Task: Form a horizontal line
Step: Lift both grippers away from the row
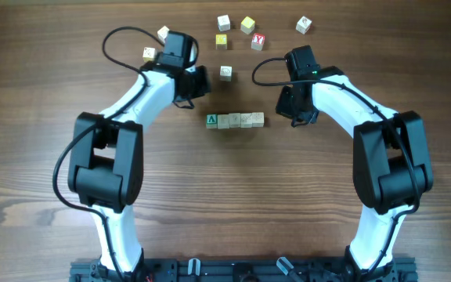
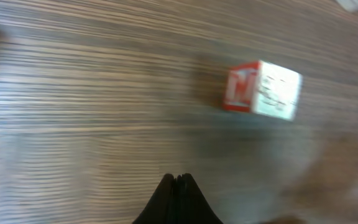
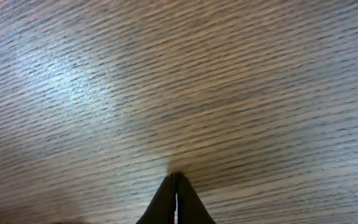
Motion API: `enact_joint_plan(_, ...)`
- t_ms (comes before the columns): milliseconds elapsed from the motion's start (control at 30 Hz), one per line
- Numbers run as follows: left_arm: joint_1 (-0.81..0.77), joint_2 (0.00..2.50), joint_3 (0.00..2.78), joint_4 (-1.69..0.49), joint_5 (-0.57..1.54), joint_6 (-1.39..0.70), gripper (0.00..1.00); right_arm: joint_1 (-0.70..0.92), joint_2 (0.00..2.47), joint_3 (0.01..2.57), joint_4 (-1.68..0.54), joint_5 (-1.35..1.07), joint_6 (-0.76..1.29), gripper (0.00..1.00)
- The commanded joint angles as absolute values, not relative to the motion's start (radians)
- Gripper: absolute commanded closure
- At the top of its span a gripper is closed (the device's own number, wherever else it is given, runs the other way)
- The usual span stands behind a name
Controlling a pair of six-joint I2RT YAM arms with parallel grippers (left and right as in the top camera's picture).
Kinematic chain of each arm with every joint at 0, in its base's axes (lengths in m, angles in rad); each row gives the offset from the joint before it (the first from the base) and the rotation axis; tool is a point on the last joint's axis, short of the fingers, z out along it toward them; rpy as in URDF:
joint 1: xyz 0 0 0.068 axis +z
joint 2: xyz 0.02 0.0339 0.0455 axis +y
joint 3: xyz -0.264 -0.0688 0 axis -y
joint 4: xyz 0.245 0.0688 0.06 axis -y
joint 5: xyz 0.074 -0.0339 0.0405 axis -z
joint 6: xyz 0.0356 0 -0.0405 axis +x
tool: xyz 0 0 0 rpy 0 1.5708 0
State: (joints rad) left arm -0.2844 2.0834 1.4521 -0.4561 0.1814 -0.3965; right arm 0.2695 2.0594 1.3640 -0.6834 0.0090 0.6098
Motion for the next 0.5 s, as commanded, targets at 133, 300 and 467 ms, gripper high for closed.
enact_joint_plan(133, -0.355, 2.125, 1.457, -0.467, 0.181, -0.458, 0.96, 0.258, 2.137, 1.313, -0.72, 0.106, 0.631, 0.94)
enact_joint_plan(300, -0.364, 2.125, 1.457, -0.49, 0.166, -0.458, 0.96, 0.258, 2.137, 1.313, -0.724, 0.105, 0.628, 0.94)
enact_joint_plan(467, -0.364, 2.125, 1.457, -0.529, 0.163, -0.458, 0.96, 0.258, 2.137, 1.313, -0.723, 0.106, 0.628, 0.94)
